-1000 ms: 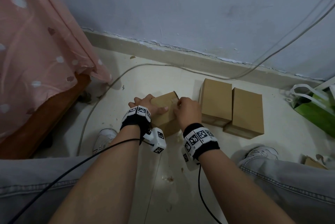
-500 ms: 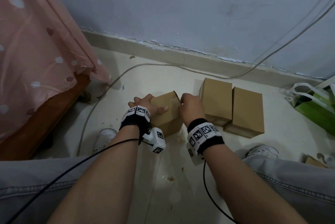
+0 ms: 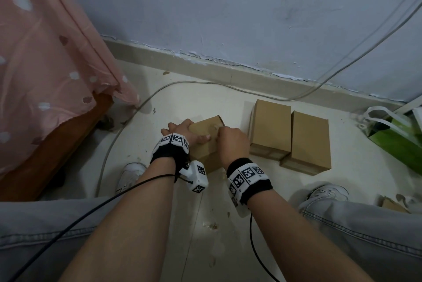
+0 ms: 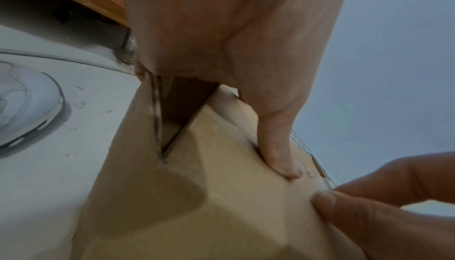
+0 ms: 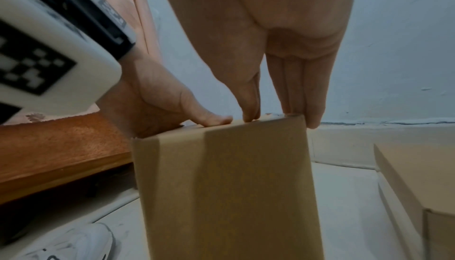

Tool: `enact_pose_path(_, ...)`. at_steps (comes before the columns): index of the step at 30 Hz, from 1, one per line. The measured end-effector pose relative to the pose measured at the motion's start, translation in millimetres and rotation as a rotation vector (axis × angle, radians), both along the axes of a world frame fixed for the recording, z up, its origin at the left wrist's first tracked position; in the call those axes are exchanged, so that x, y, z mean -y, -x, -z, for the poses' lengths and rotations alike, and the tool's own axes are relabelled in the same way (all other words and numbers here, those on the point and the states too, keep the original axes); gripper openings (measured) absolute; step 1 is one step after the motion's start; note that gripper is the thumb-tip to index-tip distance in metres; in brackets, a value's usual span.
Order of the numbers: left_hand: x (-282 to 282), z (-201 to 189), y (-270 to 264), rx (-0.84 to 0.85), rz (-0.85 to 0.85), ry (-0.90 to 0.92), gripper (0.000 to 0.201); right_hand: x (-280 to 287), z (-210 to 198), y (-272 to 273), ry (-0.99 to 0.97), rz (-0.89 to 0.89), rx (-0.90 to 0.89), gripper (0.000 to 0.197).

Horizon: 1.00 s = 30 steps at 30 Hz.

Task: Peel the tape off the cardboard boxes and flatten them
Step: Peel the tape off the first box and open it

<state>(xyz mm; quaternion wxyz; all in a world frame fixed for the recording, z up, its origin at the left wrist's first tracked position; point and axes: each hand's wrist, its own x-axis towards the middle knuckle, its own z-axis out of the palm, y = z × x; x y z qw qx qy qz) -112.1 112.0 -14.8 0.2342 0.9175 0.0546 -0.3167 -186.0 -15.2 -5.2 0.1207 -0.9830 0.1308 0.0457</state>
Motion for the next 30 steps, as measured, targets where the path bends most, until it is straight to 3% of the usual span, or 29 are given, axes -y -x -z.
enact_pose_path(9, 0.2, 1.5, 0.3, 0.014, 0.006, -0.009, 0.082, -3.5, -12.5, -2.2, 0.002, 0.012, -0.067, 0.018)
enact_pose_path(16, -0.2, -0.9, -0.5, 0.001, 0.005, -0.016, 0.083, 12.7, 6.4, -1.8, -0.146, 0.108, -0.011, 0.014)
enact_pose_path(21, 0.4, -0.8, -0.3, -0.002, -0.001, -0.011, 0.084, 7.9, 4.0, 3.0, -0.194, 0.085, -0.015, 0.028)
enact_pose_path(30, -0.4, 1.5, -0.6, 0.001, -0.010, -0.002, 0.082, 4.5, 4.7, -2.1, -0.125, 0.082, 0.040, 0.017)
